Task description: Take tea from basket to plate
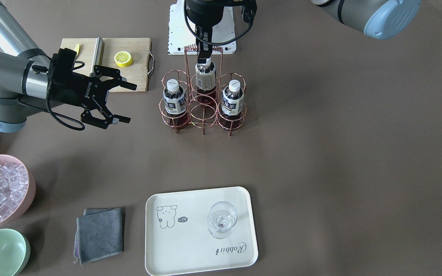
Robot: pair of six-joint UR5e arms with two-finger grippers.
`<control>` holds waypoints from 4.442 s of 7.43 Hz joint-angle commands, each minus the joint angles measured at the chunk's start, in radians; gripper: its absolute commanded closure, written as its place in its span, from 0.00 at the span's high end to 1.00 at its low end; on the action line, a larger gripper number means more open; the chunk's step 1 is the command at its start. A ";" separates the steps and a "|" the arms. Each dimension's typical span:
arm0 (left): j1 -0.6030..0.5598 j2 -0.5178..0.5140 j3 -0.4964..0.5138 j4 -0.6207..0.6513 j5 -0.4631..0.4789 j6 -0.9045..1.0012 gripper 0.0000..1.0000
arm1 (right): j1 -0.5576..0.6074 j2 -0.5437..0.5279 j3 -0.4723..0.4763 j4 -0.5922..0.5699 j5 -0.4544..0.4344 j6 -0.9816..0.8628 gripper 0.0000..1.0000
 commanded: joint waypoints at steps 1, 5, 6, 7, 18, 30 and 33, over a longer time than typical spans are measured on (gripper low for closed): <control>0.005 -0.001 -0.002 -0.001 0.003 -0.002 0.00 | -0.048 0.037 0.005 -0.001 -0.064 -0.001 0.98; -0.006 0.004 -0.008 0.001 0.002 -0.004 0.00 | -0.140 0.054 0.069 -0.021 -0.131 0.002 0.98; -0.006 0.005 -0.010 0.001 0.000 -0.002 0.00 | -0.161 0.047 0.097 -0.026 -0.149 0.002 0.98; -0.006 0.005 -0.010 0.001 0.002 -0.002 0.00 | -0.187 0.039 0.109 -0.024 -0.170 0.001 0.98; -0.005 0.005 -0.008 0.001 0.000 -0.004 0.00 | -0.272 -0.007 0.062 -0.006 -0.293 -0.318 0.87; -0.017 0.005 -0.005 0.001 -0.001 -0.004 0.00 | -0.096 0.005 0.175 -0.029 -0.281 -0.061 0.00; -0.017 0.004 -0.001 0.001 0.000 -0.004 0.00 | -0.005 0.002 0.291 -0.122 -0.243 0.064 0.00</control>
